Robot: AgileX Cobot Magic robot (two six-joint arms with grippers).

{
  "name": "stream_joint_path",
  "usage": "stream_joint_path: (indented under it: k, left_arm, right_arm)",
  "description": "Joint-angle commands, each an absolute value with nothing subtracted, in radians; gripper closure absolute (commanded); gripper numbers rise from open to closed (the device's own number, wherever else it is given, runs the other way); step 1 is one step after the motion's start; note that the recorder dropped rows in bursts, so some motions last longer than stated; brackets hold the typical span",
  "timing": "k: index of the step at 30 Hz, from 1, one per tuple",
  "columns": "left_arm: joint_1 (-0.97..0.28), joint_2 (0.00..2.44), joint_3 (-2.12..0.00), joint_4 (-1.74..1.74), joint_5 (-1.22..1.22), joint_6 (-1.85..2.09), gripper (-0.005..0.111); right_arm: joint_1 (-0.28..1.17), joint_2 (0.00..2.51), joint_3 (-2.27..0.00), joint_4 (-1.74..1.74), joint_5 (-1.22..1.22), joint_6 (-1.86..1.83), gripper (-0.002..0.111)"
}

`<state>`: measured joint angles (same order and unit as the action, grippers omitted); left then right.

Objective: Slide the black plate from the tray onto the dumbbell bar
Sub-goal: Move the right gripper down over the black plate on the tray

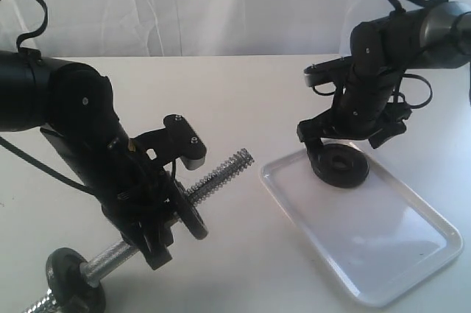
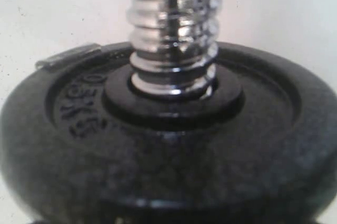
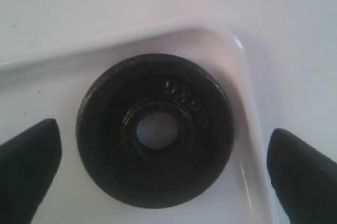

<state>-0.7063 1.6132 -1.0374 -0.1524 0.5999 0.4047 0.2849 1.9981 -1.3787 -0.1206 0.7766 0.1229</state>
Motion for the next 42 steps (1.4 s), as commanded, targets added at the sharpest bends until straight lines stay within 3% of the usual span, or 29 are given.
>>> stream_joint_path:
  k: [1, 42]
  left_arm:
    - [-0.711, 1.559, -1.061, -0.207, 0.597, 0.397, 0.107]
    - [-0.711, 1.559, -1.061, -0.216, 0.597, 0.397, 0.107]
  right_arm:
    - [0.279, 2.044, -1.385, -0.129, 0.772, 0.106, 0.003]
    - [0.279, 2.177, -1.396, -0.022, 0.916, -0.018, 0.003]
